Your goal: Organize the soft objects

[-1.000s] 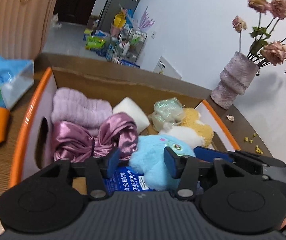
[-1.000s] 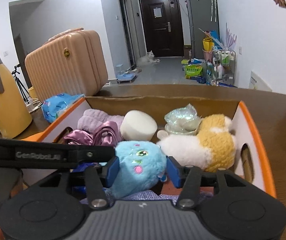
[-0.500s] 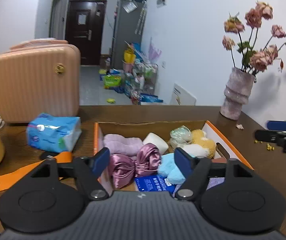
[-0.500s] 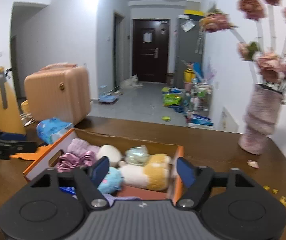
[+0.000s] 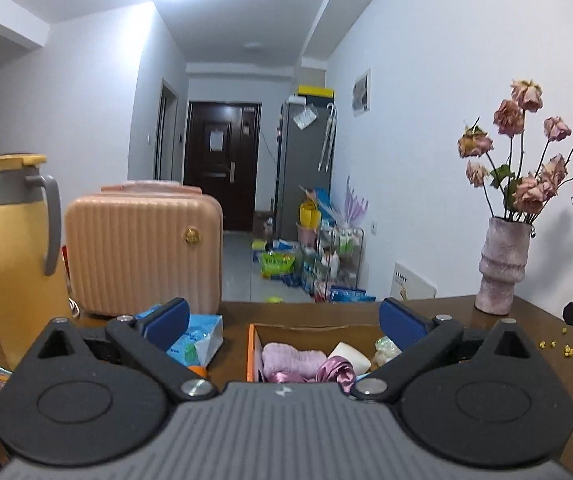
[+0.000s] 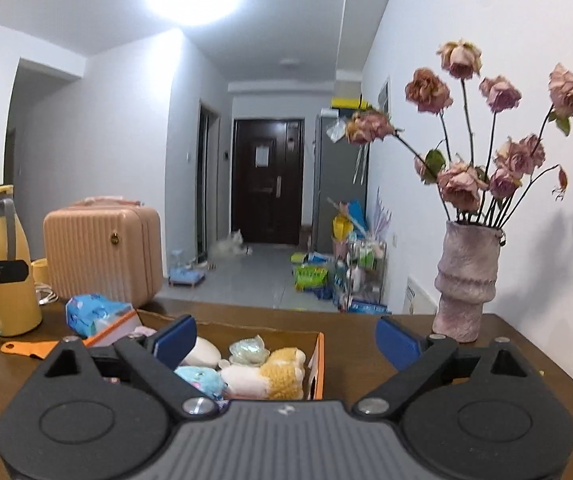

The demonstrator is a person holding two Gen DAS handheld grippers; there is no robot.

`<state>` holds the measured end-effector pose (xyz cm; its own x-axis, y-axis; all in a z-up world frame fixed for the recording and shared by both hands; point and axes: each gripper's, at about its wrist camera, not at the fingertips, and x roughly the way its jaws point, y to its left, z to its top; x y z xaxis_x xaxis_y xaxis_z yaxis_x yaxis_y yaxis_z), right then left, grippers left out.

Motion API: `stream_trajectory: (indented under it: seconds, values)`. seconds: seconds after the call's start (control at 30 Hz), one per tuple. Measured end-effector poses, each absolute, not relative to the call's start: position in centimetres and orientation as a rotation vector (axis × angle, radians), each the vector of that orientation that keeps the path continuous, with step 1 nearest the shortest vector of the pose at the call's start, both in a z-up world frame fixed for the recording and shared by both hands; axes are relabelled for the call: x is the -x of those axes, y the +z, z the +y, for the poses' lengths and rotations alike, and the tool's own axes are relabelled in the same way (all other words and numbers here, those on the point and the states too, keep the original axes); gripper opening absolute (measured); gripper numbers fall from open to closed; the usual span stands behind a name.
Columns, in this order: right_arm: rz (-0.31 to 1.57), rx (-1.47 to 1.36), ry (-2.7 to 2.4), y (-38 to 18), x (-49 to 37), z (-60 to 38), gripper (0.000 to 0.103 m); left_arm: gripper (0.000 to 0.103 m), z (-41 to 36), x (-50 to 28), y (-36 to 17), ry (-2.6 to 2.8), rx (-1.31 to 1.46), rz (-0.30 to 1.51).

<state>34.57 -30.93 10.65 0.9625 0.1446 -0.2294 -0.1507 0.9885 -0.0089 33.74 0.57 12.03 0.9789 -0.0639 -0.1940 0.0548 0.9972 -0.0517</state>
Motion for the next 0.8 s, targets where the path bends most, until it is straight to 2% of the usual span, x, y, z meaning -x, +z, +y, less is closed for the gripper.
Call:
stream_trajectory:
  seconds: [0.17,0.4,0.8]
  values:
    - [0.156,0.013,0.147,10.8,-32.4,-30.4,0.1,0.103,0.7,-31.7,12.2,-0.063,0.048,0.174]
    - [0.128,0.021,0.144,9.7,-29.1,-29.8,0.1,0.103,0.8,-28.3,10.8,-0.068,0.065,0.165]
    - [0.195,-0.069,0.177,6.6,-20.7,-30.3,0.1,0.103,0.5,-18.6,7.1,-0.079,0.032,0.177]
